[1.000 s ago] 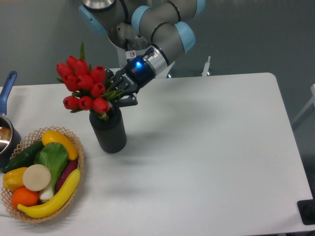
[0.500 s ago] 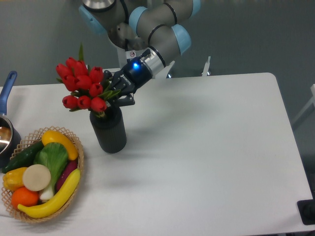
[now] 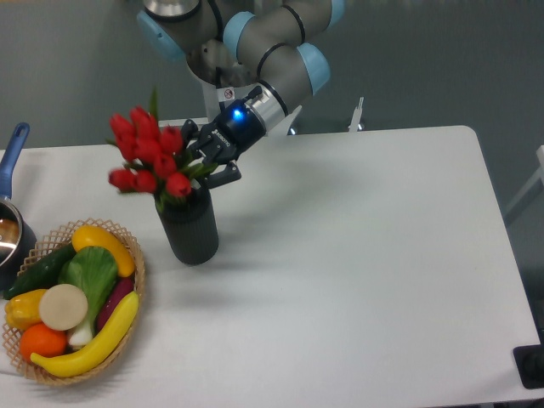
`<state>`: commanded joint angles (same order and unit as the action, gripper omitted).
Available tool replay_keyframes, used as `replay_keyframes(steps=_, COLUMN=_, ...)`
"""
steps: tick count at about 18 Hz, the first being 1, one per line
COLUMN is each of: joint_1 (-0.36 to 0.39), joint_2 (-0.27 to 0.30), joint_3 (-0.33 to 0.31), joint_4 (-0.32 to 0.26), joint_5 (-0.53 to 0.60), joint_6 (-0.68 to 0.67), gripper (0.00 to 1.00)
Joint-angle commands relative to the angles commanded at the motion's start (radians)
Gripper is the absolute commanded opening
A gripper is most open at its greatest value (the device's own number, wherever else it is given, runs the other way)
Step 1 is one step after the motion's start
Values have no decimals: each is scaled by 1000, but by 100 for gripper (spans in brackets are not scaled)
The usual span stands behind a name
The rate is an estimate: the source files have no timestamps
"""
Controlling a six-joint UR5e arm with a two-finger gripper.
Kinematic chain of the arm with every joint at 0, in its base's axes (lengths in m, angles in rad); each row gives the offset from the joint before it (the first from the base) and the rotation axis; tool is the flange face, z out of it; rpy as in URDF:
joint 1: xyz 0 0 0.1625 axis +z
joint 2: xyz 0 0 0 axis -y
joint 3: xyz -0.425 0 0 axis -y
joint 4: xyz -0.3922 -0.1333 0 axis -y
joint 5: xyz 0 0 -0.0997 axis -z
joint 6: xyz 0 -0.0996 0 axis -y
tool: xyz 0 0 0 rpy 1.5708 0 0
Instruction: Insert the flowers into the vase
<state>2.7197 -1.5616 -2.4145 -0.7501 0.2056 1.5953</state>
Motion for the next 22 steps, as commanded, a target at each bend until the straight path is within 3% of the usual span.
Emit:
replay_keyframes(steps=1, joint_1=6, joint_2=0, joint_3=-2, joint_4=0, joint_5=0, joint_6=0, gripper=78)
replay_keyframes(steps=3, joint_1=17, joint_2=3, joint_3=-9, joint_4=0, joint_5=0, joint_6=0, gripper=97)
replay_keyframes(steps=4, joint_1=18, joint_2=5, joint_3=-11, joint_4=0, joint_5=0, joint_6=0, gripper=100)
replay_keyframes(steps=14, joint_1=92, joint_2=25, joint_3=-21, joint_4=0, joint_5=0, joint_6=0, gripper=100)
replay_keyframes(steps=22, joint_1=199, joint_2=31, joint_3=5, joint_4=-2, joint_5=0, joint_6=-2, gripper=100)
